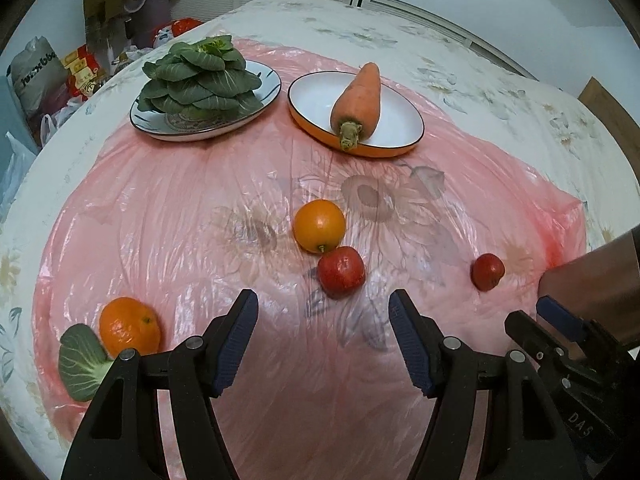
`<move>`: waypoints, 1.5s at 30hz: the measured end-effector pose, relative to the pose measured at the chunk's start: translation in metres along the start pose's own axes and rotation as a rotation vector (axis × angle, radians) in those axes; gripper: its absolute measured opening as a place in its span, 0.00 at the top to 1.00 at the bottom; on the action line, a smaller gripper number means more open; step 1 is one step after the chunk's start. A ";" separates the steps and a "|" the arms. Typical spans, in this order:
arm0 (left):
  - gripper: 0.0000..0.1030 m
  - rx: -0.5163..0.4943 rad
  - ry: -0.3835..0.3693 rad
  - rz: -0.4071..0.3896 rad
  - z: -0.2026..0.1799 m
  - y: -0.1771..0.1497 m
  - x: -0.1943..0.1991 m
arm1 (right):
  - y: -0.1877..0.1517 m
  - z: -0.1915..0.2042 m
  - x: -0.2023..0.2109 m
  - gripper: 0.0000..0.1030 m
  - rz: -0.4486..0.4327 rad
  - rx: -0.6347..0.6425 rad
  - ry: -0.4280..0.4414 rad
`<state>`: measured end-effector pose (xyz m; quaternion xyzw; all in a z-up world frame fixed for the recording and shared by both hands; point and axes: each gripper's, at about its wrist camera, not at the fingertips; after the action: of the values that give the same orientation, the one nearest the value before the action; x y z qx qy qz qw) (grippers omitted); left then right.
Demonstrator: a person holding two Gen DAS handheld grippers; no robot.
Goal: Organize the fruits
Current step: 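Grasp a red apple with the right tool while the left tool grasps another apple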
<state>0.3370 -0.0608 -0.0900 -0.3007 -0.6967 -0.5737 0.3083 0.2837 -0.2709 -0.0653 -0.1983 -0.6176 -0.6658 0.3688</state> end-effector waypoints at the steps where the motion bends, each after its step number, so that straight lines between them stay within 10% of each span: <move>1: 0.40 -0.002 0.002 -0.002 -0.001 0.000 -0.001 | 0.001 -0.001 -0.002 0.00 -0.001 -0.002 -0.001; 22: 0.40 0.030 0.047 -0.003 -0.003 0.000 -0.036 | 0.009 -0.015 -0.050 0.01 0.012 -0.014 -0.022; 32: 0.42 0.023 0.052 -0.015 -0.004 0.004 -0.041 | 0.011 -0.012 -0.055 0.28 0.014 -0.004 -0.003; 45: 0.53 0.000 0.060 0.014 -0.009 0.002 -0.058 | 0.010 -0.014 -0.074 0.37 0.050 0.001 -0.019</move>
<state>0.3757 -0.0730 -0.1324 -0.2881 -0.6852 -0.5803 0.3329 0.3412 -0.2658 -0.1141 -0.2198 -0.6162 -0.6541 0.3796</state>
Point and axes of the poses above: each gripper's, at about its wrist camera, not at the fingertips, and x roughly against the way its jaws point, z to its left, y to its top, and after that the axes turned 9 degrees about -z, right-handed
